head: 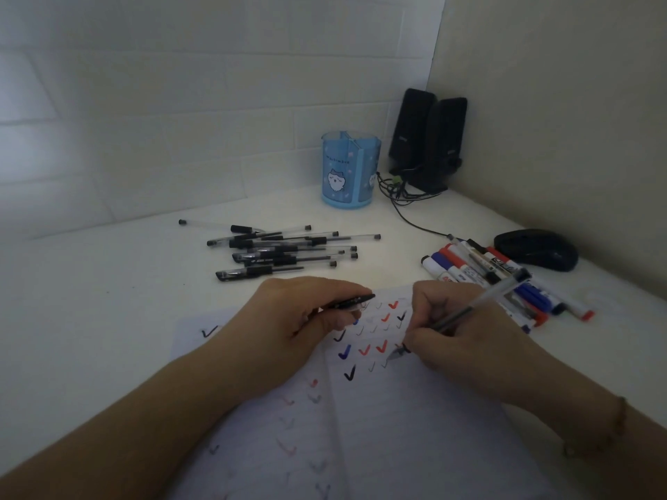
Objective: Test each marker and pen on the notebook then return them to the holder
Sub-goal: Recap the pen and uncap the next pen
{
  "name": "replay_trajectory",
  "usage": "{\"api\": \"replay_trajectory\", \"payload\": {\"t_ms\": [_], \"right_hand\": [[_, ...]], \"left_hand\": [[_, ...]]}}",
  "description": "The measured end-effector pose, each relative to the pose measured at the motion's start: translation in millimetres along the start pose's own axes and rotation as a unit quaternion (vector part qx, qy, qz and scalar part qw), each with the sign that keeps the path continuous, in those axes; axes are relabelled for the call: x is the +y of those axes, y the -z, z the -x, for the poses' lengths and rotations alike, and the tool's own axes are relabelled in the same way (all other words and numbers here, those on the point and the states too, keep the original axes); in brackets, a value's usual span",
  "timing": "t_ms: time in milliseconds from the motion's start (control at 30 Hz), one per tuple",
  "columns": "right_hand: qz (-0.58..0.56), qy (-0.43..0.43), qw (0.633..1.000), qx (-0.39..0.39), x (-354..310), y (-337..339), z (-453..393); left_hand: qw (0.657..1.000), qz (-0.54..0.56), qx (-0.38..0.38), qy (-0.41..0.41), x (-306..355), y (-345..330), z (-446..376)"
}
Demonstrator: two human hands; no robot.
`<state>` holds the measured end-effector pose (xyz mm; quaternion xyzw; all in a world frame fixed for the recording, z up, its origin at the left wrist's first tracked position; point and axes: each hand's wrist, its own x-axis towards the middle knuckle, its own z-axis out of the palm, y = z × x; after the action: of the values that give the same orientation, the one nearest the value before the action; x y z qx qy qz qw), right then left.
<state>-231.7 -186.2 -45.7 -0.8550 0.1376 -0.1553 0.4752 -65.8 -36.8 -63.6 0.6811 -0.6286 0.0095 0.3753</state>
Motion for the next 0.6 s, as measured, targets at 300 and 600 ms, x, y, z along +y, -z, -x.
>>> {"api": "replay_trajectory", "payload": {"t_ms": [300, 600], "right_hand": [[-0.252, 0.061, 0.965, 0.027, -4.5, 7.2, -1.9], [-0.180, 0.034, 0.983, 0.024, -5.5, 1.1, -1.4]], "left_hand": [[1.000, 0.000, 0.008, 0.017, 0.7, -0.9, -0.4], [1.000, 0.018, -0.006, -0.021, 4.8, -1.1, 1.0]]}}
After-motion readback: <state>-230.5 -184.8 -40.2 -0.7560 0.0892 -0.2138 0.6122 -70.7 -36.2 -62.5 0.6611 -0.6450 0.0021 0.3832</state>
